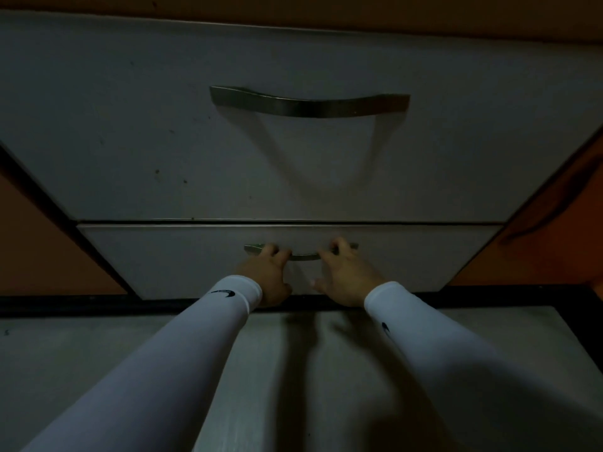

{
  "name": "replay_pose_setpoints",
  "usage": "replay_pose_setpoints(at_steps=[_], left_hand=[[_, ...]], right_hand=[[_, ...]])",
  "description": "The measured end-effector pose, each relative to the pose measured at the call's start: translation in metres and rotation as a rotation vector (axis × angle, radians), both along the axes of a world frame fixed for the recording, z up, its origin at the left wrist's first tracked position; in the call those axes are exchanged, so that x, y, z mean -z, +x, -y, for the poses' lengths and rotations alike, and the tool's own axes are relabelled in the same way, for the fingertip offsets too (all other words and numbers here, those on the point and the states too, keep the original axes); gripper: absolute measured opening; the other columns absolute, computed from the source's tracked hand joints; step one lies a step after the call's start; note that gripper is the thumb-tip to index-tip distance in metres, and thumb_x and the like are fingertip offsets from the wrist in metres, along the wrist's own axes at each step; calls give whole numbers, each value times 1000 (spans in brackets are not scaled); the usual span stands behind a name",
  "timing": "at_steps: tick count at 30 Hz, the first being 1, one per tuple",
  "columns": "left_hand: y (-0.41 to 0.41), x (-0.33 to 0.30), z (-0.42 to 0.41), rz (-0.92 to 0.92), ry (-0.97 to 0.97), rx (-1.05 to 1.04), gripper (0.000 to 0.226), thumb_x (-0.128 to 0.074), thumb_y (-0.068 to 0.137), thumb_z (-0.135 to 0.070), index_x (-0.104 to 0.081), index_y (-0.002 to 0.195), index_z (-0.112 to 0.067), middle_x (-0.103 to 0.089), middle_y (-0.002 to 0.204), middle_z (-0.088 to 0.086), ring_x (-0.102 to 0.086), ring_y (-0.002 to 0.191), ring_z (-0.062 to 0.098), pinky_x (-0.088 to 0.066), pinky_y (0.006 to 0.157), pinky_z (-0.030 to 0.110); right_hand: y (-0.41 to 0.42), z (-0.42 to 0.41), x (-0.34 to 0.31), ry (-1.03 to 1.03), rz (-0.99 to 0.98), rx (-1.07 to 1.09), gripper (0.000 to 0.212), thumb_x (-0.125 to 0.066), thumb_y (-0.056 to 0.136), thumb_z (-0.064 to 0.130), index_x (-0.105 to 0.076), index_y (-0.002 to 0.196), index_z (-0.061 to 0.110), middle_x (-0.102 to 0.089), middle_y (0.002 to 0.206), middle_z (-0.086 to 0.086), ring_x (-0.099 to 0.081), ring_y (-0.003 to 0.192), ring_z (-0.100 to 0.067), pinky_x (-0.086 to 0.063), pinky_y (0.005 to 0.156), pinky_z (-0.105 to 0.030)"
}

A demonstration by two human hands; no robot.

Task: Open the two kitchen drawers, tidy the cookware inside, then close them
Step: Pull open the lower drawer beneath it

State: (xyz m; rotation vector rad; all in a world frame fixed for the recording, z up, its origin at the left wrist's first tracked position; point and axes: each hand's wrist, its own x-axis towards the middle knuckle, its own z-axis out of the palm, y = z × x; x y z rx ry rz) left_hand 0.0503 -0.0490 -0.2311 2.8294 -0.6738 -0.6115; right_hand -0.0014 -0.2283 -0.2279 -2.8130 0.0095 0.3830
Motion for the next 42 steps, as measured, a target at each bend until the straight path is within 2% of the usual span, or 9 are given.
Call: replay_pose_setpoints(at_steps=[5,9,20,32,37,42], left_hand=[[-5,0,1,3,-12,-10,80,-62,80,-38,-19,146,-24,-15,155,5,-37,133,34,-39,104,43],[-10,0,-1,-7,-27,-10,79,-61,80,-37,-19,146,-23,-16,155,6,-35,134,34,-37,106,41],[-34,-1,-10,1,-24,3,78,-61,81,-37,-19,145,-25,-18,153,5,-36,132,35,-40,105,45],[-68,-4,-17,-26,-2,10,80,-61,82,-38,-16,147,-25,-12,156,8,-33,135,37,-35,110,46],[-84,-3,-22,-46,10,17,84,-60,81,-47,-13,148,-27,-8,158,8,-30,137,37,-32,111,46],[-100,1,-27,-46,-26,7,83,-61,82,-42,-14,148,-26,-8,158,8,-27,139,36,-30,114,46]], right_hand=[[-4,-4,-2,-8,-19,22,65,-55,84,56,-37,137,24,-18,145,-4,-39,126,-33,-41,101,-46],[-9,-6,-2,-31,-8,20,63,-55,84,55,-40,135,22,-24,138,-5,-39,123,-33,-42,99,-46],[-28,-11,4,-31,-20,29,67,-58,81,57,-41,135,23,-23,142,-5,-36,127,-34,-41,102,-50],[-64,-20,-3,-29,-35,22,70,-58,83,55,-35,141,24,-20,146,-4,-32,131,-33,-38,105,-48],[-80,-23,-2,-16,-62,25,74,-59,82,57,-30,144,25,-13,151,-3,-29,135,-35,-35,108,-49],[-96,-27,1,-27,-55,30,73,-59,83,55,-30,144,26,-12,152,-3,-26,137,-35,-34,109,-50]])
